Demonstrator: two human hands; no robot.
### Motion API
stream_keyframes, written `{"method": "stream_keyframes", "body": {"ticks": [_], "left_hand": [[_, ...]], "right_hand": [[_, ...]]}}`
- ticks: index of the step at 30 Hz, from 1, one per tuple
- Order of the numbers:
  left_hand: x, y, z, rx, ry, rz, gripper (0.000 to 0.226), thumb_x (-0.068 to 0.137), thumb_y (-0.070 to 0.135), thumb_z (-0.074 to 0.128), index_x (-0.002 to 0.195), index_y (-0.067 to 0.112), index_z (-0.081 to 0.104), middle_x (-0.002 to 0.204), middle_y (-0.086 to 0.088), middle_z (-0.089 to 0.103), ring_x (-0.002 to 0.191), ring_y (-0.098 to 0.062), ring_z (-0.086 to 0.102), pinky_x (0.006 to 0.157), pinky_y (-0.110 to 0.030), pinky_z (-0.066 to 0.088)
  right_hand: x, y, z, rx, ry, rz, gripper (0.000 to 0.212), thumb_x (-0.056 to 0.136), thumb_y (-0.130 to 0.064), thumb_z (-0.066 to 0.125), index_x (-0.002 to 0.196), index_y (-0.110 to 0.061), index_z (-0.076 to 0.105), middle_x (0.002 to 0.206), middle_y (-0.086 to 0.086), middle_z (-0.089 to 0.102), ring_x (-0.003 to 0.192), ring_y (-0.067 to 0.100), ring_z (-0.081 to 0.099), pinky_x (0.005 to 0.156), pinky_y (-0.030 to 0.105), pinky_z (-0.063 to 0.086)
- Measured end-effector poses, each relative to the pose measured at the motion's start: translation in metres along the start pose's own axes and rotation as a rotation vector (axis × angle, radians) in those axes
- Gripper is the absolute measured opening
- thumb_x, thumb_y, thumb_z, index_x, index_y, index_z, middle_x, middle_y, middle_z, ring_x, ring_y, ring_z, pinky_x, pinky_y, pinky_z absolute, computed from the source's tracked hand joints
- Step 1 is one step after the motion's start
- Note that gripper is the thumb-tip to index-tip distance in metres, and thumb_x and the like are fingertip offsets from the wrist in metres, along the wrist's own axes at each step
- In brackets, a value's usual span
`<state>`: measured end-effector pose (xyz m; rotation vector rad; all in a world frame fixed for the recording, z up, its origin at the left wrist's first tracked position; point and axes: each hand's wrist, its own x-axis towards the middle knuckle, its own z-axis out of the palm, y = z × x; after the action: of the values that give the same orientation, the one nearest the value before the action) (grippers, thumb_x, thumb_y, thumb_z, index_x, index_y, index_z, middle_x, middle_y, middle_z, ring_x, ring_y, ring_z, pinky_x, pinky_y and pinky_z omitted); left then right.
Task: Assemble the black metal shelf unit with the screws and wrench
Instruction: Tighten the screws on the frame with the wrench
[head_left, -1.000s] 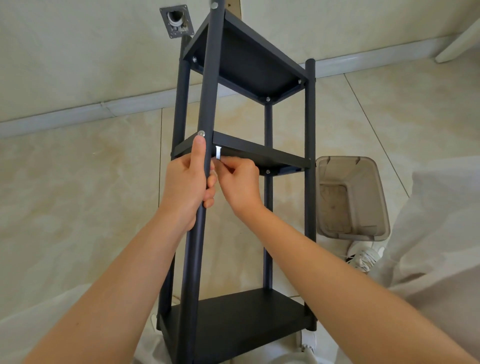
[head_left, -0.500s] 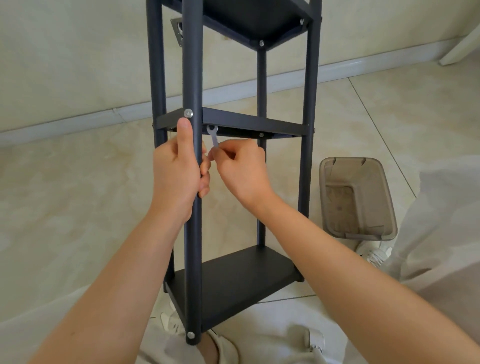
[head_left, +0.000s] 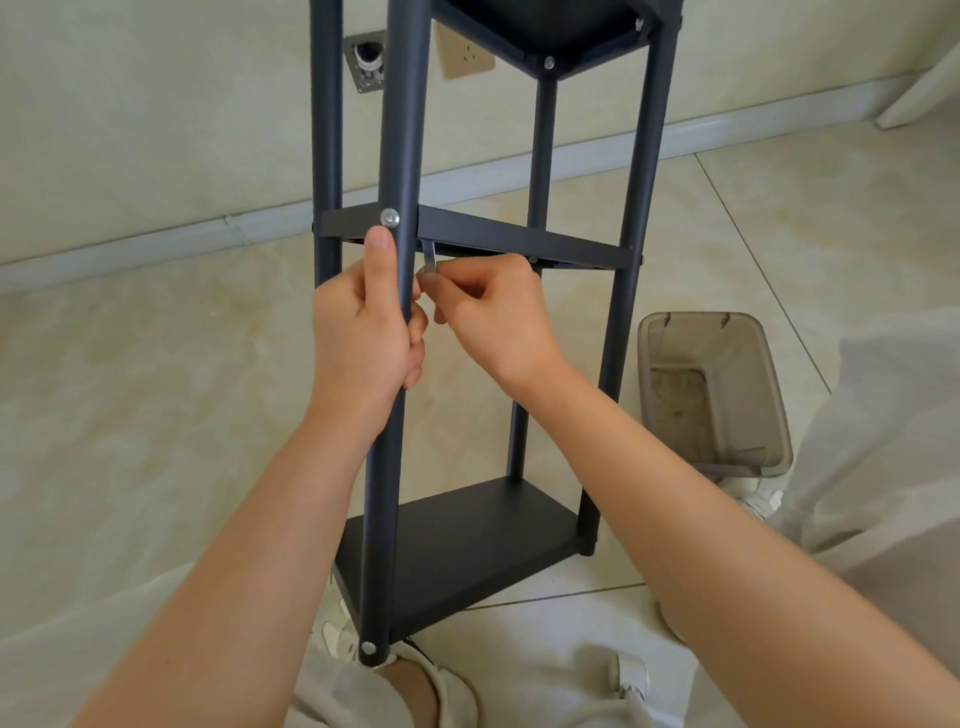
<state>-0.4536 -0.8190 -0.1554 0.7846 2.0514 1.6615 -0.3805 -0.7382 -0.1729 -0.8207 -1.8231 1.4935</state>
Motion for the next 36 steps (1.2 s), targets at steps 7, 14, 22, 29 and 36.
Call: {"method": "stream_keyframes", "body": {"ticks": [7,14,22,29,36], "left_hand": [[-0.004,0.002,0.002,0.018,-0.009,0.034,0.064,0.107,0.048,0.033,0.069,-0.001,0.049,0.047,-0.007,0.047,0.032,-0.017,0.040,0.035,-0.023,0.032],[-0.005,-0.002,-0.009,0.013,0.000,0.007,0.066,0.105,0.053,0.033,0.072,-0.003,0.047,0.048,-0.004,0.048,0.033,-0.016,0.040,0.034,-0.023,0.031],[-0.006,-0.001,-0.013,-0.020,-0.001,-0.009,0.061,0.106,0.052,0.033,0.063,0.013,0.052,0.048,-0.004,0.048,0.033,-0.016,0.038,0.035,-0.022,0.030],[-0.008,-0.002,-0.013,-0.002,0.003,0.004,0.068,0.106,0.050,0.033,0.078,-0.010,0.050,0.050,-0.005,0.048,0.034,-0.015,0.040,0.035,-0.021,0.031],[-0.009,0.000,-0.013,-0.006,0.000,-0.003,0.059,0.107,0.050,0.033,0.069,0.009,0.053,0.049,-0.002,0.050,0.034,-0.015,0.041,0.035,-0.022,0.032]], "right_hand": [[0.002,0.010,0.009,0.012,0.073,-0.009,0.035,0.095,-0.011,0.061,0.060,-0.013,0.066,0.051,-0.005,0.060,0.050,0.009,0.055,0.058,0.019,0.047],[0.002,0.014,0.036,0.101,0.167,-0.069,0.029,0.095,-0.012,0.062,0.070,0.001,0.069,0.059,0.011,0.063,0.059,0.023,0.059,0.062,0.033,0.052],[0.001,0.013,0.031,0.048,0.077,-0.088,0.034,0.098,-0.010,0.057,0.068,0.005,0.065,0.060,0.012,0.061,0.059,0.027,0.056,0.063,0.035,0.048],[-0.007,0.007,0.014,-0.015,-0.045,0.003,0.031,0.095,-0.008,0.055,0.068,0.004,0.065,0.059,0.019,0.051,0.054,0.013,0.038,0.052,0.019,0.032],[-0.010,0.000,0.007,-0.096,-0.064,-0.025,0.034,0.093,-0.007,0.057,0.061,-0.015,0.062,0.047,-0.008,0.040,0.049,0.008,0.036,0.051,0.013,0.031]]}}
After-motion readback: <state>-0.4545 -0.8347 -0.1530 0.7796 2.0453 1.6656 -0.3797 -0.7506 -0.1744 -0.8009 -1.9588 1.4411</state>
